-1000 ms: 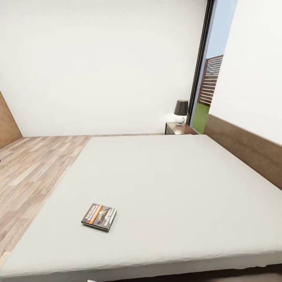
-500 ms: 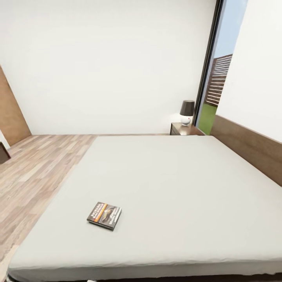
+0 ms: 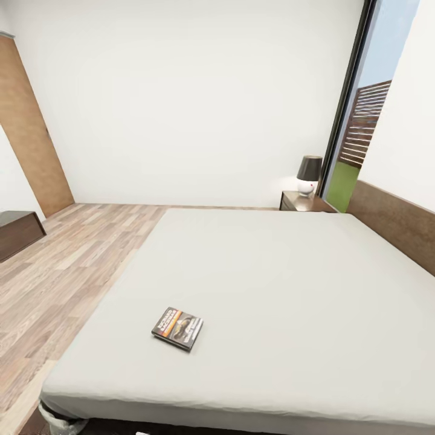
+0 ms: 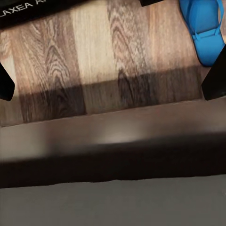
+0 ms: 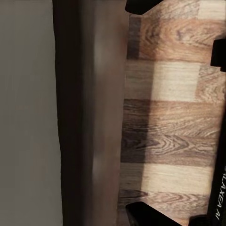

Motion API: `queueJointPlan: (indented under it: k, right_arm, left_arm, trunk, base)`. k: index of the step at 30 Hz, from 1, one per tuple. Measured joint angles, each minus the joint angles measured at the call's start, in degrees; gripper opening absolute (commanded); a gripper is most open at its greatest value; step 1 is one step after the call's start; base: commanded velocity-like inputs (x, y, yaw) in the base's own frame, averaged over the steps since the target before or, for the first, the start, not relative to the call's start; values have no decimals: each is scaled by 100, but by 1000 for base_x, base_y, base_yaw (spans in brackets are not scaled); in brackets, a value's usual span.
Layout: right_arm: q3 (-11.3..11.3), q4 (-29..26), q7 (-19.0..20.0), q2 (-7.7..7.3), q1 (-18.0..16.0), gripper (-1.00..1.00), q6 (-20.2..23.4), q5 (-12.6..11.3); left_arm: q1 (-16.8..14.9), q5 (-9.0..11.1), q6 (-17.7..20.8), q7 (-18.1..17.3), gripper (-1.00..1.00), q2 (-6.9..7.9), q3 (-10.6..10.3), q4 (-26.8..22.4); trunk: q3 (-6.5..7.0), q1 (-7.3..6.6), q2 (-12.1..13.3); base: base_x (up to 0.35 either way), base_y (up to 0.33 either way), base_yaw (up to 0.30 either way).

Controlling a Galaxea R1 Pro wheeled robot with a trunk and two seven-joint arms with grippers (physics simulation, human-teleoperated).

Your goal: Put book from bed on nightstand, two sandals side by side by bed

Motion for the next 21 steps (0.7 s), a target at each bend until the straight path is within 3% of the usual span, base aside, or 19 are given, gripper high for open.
queueJointPlan:
  k: [18, 21]
  right_arm:
    - [-3, 39, 4, -4, 0, 100, 3, -15]
    - [-2, 39, 10, -2, 0, 100, 5, -15]
  left_arm:
    - [3, 0, 0, -17, 100, -1, -2, -6]
    - [4, 0, 0, -17, 100, 0, -3, -7]
  trunk:
    - [0, 0, 0]
    - [-53, 65, -119]
  base:
    - [0, 0, 1]
    - [0, 0, 0]
